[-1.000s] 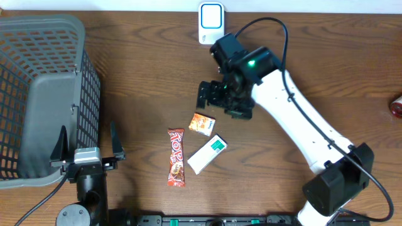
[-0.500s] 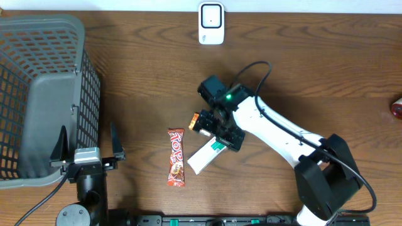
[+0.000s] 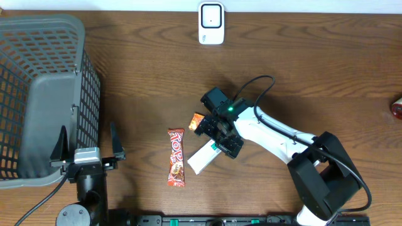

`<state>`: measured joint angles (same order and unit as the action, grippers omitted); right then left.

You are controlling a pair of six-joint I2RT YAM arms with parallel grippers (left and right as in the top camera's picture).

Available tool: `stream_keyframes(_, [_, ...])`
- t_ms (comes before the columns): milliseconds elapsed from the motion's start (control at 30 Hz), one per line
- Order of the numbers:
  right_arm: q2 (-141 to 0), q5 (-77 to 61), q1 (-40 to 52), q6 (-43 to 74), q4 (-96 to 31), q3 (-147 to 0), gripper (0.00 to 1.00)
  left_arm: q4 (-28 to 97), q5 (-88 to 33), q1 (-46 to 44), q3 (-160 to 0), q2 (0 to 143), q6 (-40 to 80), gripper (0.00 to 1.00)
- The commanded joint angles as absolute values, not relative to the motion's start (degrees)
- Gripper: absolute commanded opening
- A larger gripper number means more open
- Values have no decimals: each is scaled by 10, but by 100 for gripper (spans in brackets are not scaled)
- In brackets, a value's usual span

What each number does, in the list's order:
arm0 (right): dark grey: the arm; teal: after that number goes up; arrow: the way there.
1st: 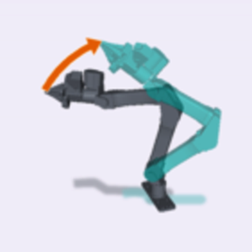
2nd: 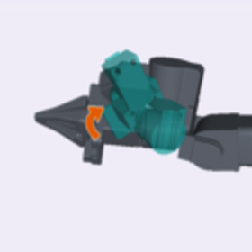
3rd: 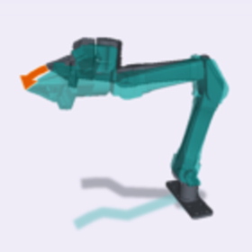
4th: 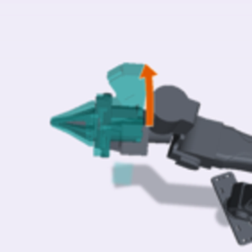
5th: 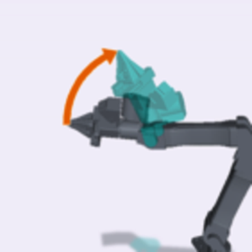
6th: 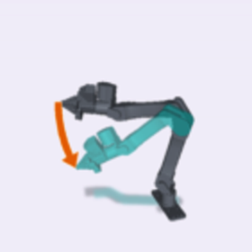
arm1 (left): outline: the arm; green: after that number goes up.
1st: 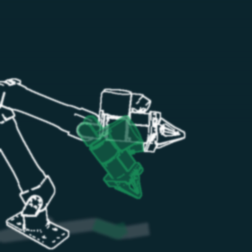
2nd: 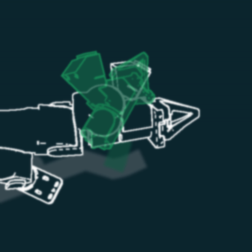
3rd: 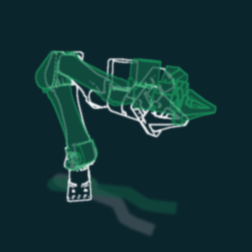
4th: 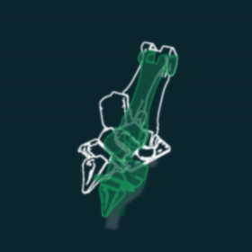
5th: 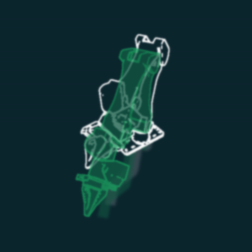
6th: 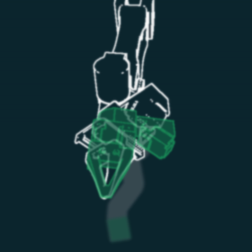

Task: Scan the item barcode
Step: 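Lower the right gripper onto the white Panadol box and grasp its end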

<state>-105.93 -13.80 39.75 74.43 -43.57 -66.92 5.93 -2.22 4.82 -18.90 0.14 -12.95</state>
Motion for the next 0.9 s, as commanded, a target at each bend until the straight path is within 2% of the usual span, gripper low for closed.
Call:
stream_keyframes(0, [-1079,-136,412,776,-425,-666,99,180,11,51,-77,3,-8,96])
stream_keyframes(167, [-1133,-154,419,782,-411,-666,97,180,11,51,-77,3,-8,96])
stream_keyframes(433, [-1151,-157,421,782,-416,-666,70,180,11,51,-77,3,-8,96])
stream_keyframes(500, [-1151,-153,421,781,-416,-666,67,180,11,51,-77,3,-8,96])
stream_keyframes(700, [-1151,-129,421,771,-426,-666,48,180,11,51,-77,3,-8,96])
stream_keyframes(867, [-1149,-181,412,771,-451,-667,46,180,11,51,-77,3,-8,96])
